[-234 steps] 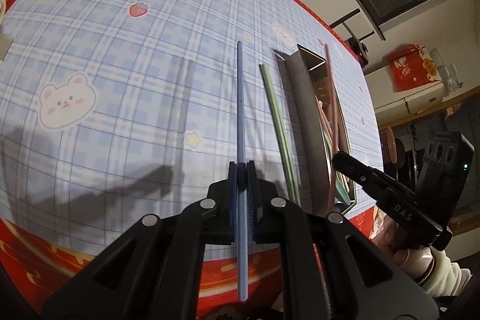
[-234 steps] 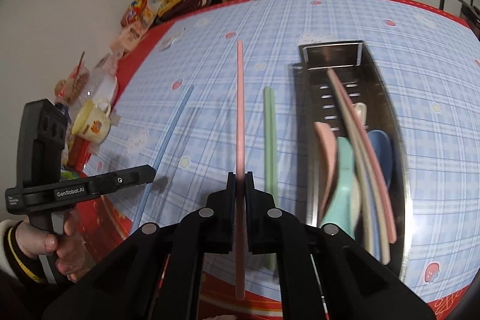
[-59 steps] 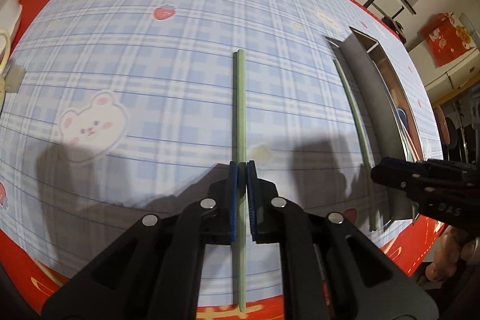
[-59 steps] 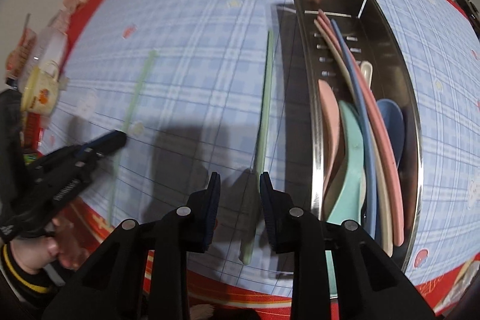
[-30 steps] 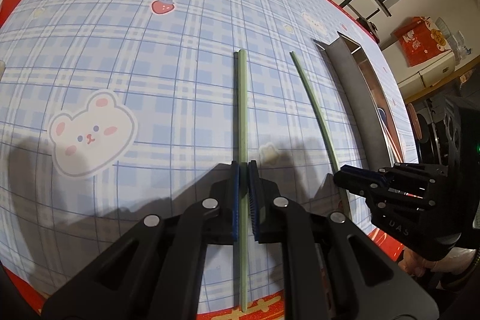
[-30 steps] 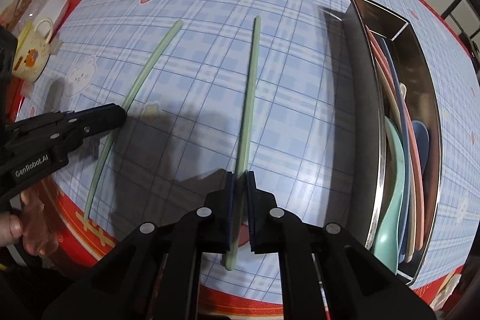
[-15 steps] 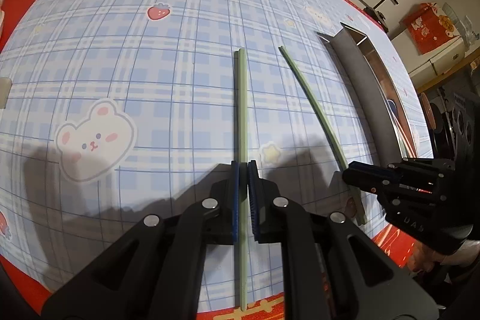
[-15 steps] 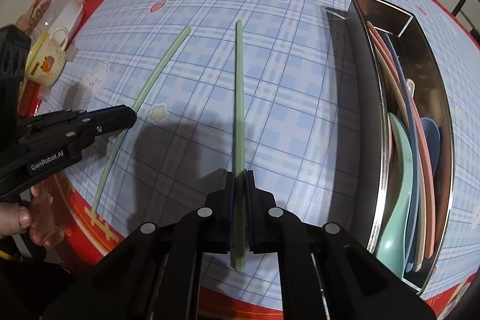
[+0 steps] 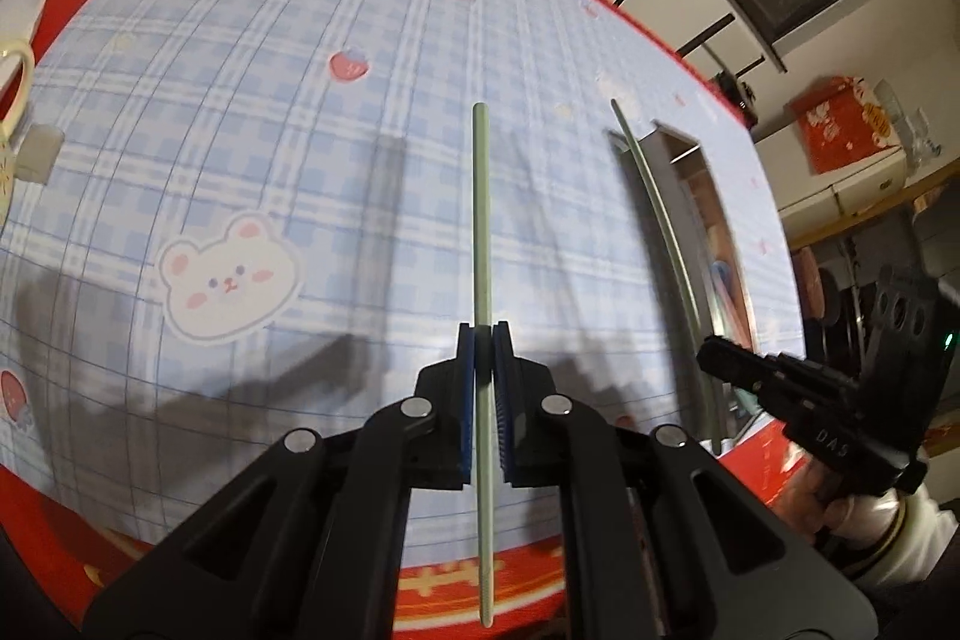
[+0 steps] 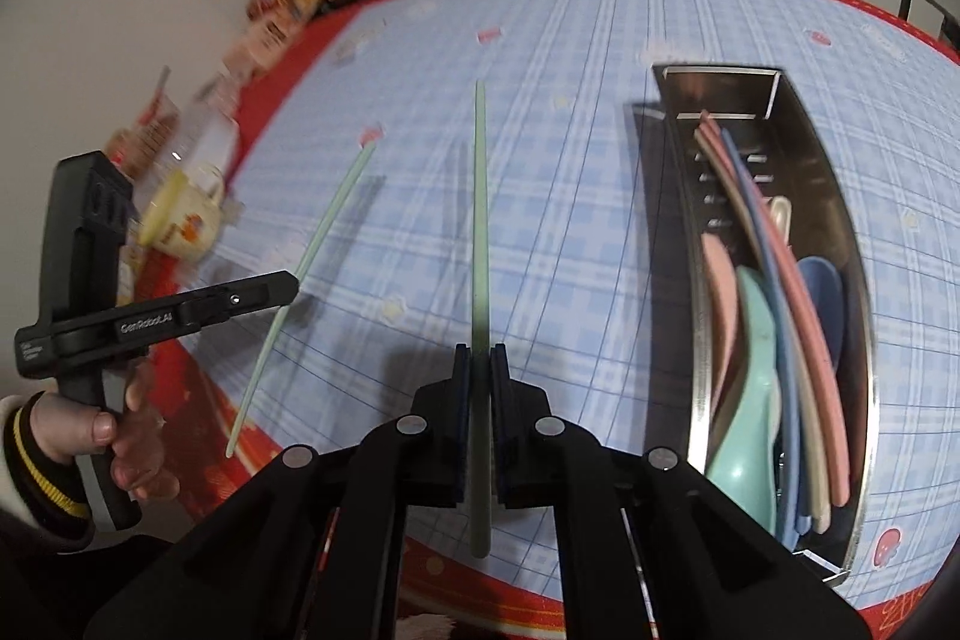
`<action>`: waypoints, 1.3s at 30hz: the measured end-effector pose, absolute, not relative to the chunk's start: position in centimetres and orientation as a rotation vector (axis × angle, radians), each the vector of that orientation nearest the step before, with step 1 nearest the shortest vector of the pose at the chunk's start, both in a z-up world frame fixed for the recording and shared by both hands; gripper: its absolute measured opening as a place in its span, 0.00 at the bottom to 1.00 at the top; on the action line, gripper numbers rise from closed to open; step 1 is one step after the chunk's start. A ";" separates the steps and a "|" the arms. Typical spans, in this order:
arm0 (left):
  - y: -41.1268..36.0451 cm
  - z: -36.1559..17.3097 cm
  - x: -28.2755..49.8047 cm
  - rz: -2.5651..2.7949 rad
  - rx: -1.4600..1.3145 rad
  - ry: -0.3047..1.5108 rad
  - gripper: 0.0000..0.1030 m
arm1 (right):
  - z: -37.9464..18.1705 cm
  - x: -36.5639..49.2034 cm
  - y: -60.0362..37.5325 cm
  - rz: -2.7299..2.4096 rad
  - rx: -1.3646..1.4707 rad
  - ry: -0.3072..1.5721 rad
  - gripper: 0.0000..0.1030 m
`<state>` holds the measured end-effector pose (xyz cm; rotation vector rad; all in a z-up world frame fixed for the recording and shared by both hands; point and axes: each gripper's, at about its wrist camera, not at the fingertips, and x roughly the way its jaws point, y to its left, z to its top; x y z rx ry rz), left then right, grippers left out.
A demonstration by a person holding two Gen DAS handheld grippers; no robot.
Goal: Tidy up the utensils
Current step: 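Carry the green chopstick into the steel basket while the left tool carries the other green chopstick there, then open both tools to release the green chopsticks in the basket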
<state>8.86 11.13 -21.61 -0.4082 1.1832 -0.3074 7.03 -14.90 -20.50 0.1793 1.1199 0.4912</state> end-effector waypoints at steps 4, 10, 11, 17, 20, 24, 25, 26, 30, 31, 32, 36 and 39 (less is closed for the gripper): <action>8.9 -19.7 9.7 -0.329 -0.414 1.169 0.10 | -19.6 6.9 -16.9 0.476 0.235 1.077 0.07; 3.6 -18.5 11.2 -0.384 -0.447 1.186 0.10 | -19.5 6.9 -21.7 0.402 0.307 1.050 0.07; 2.7 -18.4 11.3 -0.394 -0.453 1.190 0.10 | -19.6 6.9 -22.2 0.395 0.311 1.050 0.07; -3.1 -18.7 12.5 -0.449 -0.486 1.215 0.10 | -20.1 7.0 -25.6 0.361 0.301 1.072 0.06; -5.7 -19.4 13.0 -0.464 -0.526 1.229 0.10 | -20.4 7.1 -26.9 0.358 0.290 1.090 0.07; -7.5 -20.3 13.1 -0.460 -0.606 1.221 0.10 | -20.8 7.7 -27.8 0.369 0.256 1.112 0.07; -7.7 -20.6 13.1 -0.453 -0.632 1.212 0.10 | -20.8 7.8 -27.9 0.373 0.248 1.116 0.07; -7.9 -20.8 13.1 -0.446 -0.656 1.205 0.10 | -20.9 8.1 -28.0 0.379 0.235 1.123 0.07; -8.4 -22.5 13.0 -0.422 -0.765 1.206 0.10 | -21.3 8.8 -28.2 0.395 0.202 1.143 0.07; -8.6 -22.9 13.0 -0.412 -0.783 1.211 0.10 | -21.4 9.0 -28.2 0.400 0.195 1.147 0.07; -8.7 -23.4 12.9 -0.404 -0.801 1.213 0.10 | -21.5 9.2 -28.2 0.405 0.186 1.152 0.07; -9.0 -24.7 12.9 -0.381 -0.866 1.213 0.10 | -21.9 9.7 -28.3 0.415 0.170 1.171 0.07; -9.2 -25.0 13.0 -0.371 -0.880 1.204 0.10 | -22.2 10.0 -28.4 0.421 0.176 1.181 0.07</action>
